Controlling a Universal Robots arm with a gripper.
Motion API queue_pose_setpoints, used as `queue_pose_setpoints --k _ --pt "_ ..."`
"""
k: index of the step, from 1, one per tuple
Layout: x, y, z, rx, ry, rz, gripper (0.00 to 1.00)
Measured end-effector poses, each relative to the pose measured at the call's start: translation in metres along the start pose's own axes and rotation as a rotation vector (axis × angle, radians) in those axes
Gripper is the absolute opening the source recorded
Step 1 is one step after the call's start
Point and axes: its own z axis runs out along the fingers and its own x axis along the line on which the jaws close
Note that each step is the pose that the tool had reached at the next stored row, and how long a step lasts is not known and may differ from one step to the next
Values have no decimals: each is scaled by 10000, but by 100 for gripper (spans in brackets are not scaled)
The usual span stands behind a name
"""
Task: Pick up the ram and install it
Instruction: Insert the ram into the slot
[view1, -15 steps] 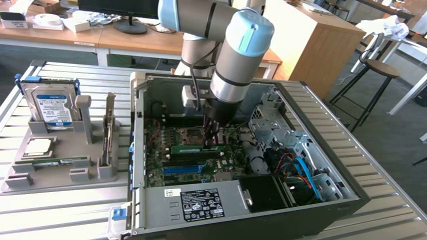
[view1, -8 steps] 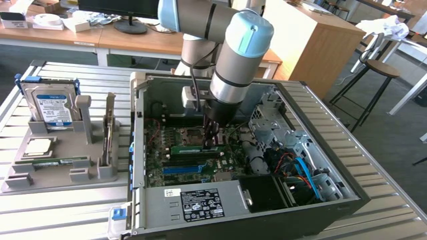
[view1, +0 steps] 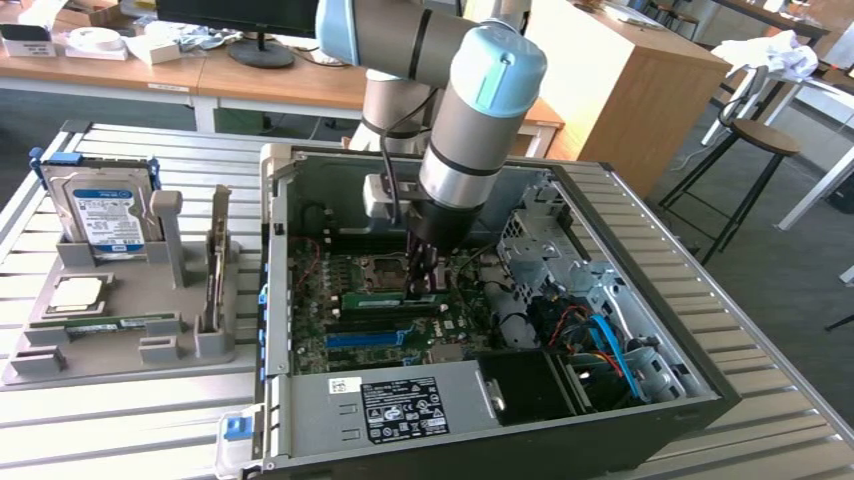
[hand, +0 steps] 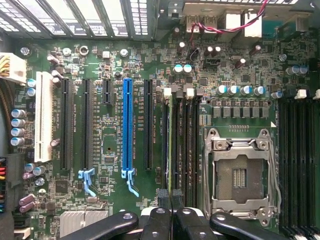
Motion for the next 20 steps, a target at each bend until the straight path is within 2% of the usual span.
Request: queue_pose_setpoints --k 20 --pt "0 -7 4 -2 2 -63 11"
